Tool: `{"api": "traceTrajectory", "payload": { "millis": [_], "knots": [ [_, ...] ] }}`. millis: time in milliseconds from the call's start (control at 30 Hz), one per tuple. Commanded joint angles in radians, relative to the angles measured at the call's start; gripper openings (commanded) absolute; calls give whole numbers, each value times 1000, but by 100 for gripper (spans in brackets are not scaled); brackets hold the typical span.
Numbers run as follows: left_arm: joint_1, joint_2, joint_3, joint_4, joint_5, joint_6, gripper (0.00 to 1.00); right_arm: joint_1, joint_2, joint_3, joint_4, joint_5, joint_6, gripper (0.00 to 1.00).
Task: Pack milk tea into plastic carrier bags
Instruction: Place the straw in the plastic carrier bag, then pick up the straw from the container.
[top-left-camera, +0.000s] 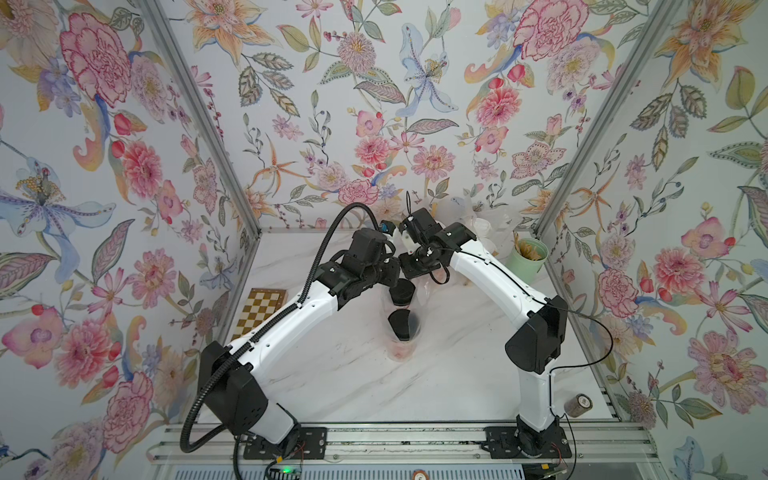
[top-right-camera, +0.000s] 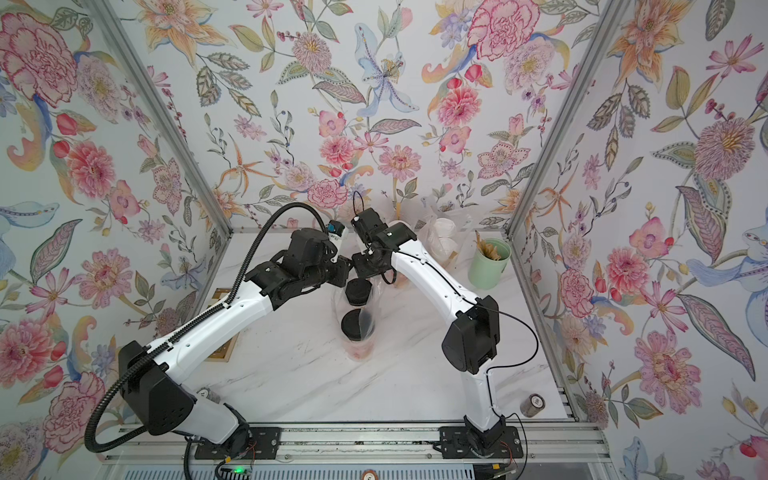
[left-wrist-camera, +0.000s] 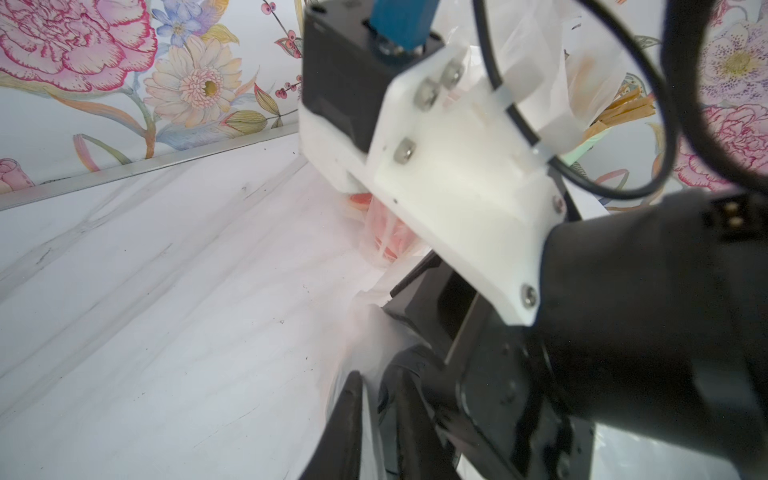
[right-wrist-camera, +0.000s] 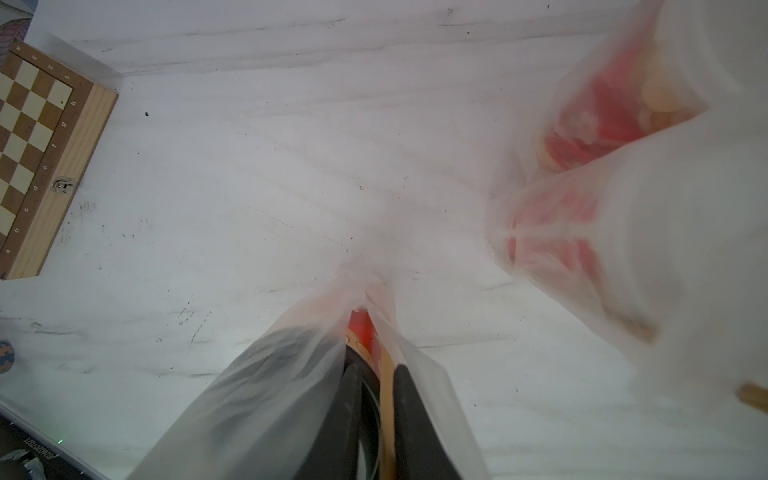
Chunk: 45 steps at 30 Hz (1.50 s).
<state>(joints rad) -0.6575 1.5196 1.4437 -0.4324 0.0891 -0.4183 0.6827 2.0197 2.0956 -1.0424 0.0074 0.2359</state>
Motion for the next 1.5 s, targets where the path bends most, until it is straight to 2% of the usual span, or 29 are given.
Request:
{"api": "traceTrajectory", "payload": {
  "millis": [0,200,400,600,733,1100,1333,1467],
  "knots": [
    [9,-48,-9,-4,-30,-9,24,-6,-48,24,5,-1,8,27],
    [9,-93,-22,-38,-27,-11,33,-14,-137,41,5,-4,11,36],
    [7,-114,-39,-78,-2,-9,40,-29,-217,43,5,-2,11,38],
    [2,-136,-66,-102,15,-5,45,-128,-302,-14,5,8,3,37],
    [-7,-147,-71,-103,25,-8,47,-226,-365,-85,5,12,-8,37],
    [-11,-169,-100,-75,16,-15,48,-614,-464,-287,63,40,-66,35],
    [-12,-187,-123,-29,35,-16,48,-828,-527,-511,289,0,-20,34],
    [-12,-184,-129,-16,44,-10,48,-896,-536,-630,434,-10,-5,33]
  ]
}}
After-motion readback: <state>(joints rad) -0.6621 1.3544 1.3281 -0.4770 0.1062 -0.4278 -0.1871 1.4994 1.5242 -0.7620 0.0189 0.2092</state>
